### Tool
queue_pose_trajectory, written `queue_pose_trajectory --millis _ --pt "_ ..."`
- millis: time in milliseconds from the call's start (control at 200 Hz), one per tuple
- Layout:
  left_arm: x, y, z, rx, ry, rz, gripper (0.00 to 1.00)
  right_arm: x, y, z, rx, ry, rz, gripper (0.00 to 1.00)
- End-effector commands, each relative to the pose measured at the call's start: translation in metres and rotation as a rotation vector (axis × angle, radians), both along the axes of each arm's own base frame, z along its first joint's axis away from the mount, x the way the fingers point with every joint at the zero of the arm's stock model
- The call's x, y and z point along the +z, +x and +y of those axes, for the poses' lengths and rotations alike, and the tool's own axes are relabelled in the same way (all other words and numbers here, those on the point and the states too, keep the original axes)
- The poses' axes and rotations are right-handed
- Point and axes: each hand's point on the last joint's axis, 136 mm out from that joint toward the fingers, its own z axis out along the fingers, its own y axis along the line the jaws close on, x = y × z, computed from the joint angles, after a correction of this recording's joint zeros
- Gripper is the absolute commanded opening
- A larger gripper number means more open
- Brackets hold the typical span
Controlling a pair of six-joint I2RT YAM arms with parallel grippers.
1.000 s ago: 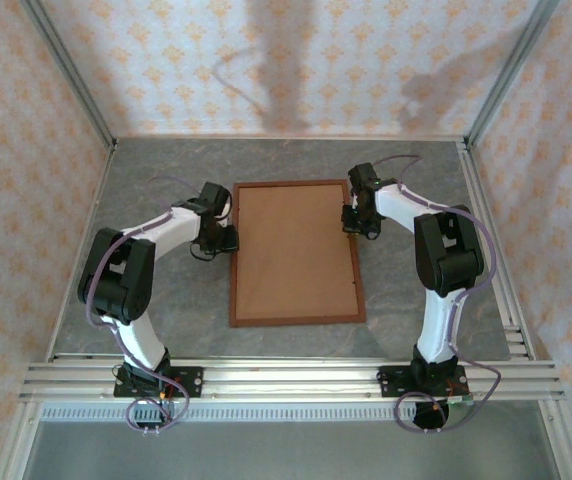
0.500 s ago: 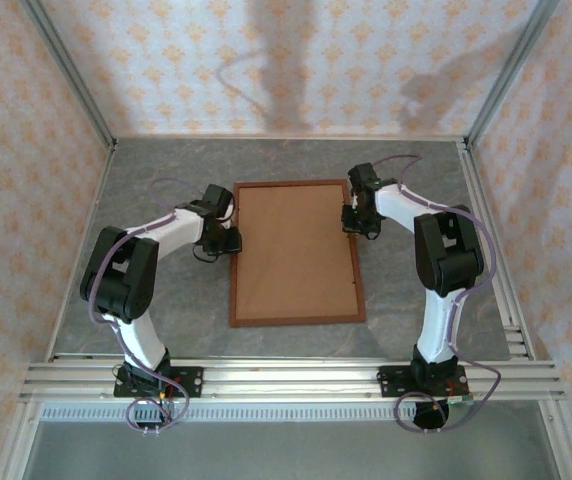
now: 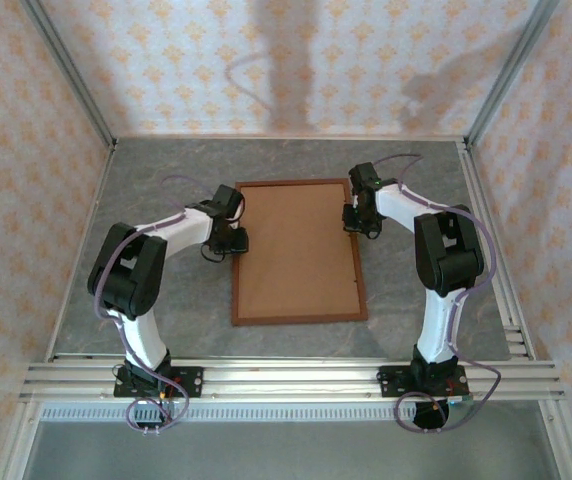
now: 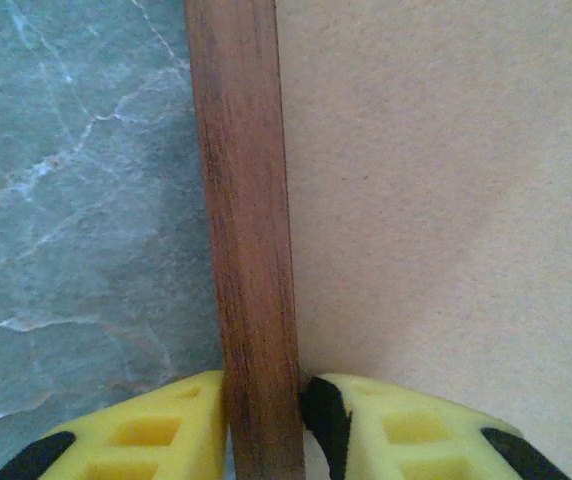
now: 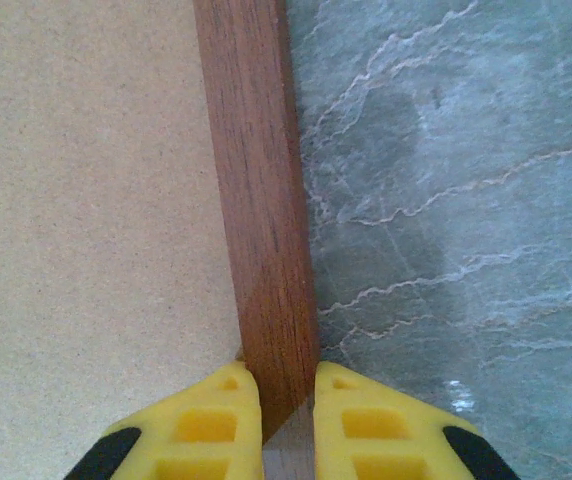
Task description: Put the photo into the frame
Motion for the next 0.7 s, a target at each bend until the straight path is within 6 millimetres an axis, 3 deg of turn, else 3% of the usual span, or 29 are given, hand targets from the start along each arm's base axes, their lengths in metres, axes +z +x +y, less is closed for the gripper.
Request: queue_pose_trajectory --millis 0,180,325,345,485,601,696 --pt "-0.041 -0.03 -0.024 -0.065 -0.023 0.132 0.32 -0.024 -0.012 0.006 0.013 -0.005 0.07 0.14" --pt "-0.036 -0.024 -0.027 -0.074 -0.02 0.118 0.36 -0.025 -0.013 0.008 0.013 -0.004 0.073 0.14" --pt "-0.019 -0.013 -0.024 -0.069 0.009 0.077 0.43 -0.024 -0.013 0.008 0.014 -0.007 0.071 0.14" --pt "-0.006 -0.007 -0.023 -0.066 0.008 0.041 0.45 -0.024 -0.013 0.008 0.014 -0.008 0.07 0.14" --pt "0.033 0.006 -0.007 -0.033 0.079 -0.067 0.53 -0.022 -0.013 0.006 0.015 -0.014 0.066 0.13" --pt "0.055 0.002 0.009 -0.005 0.126 -0.118 0.56 -0.022 -0.013 0.006 0.013 -0.014 0.067 0.13" --pt "0.06 -0.016 0.018 0.001 0.134 -0.109 0.56 -0.022 -0.013 0.006 0.015 -0.015 0.065 0.13"
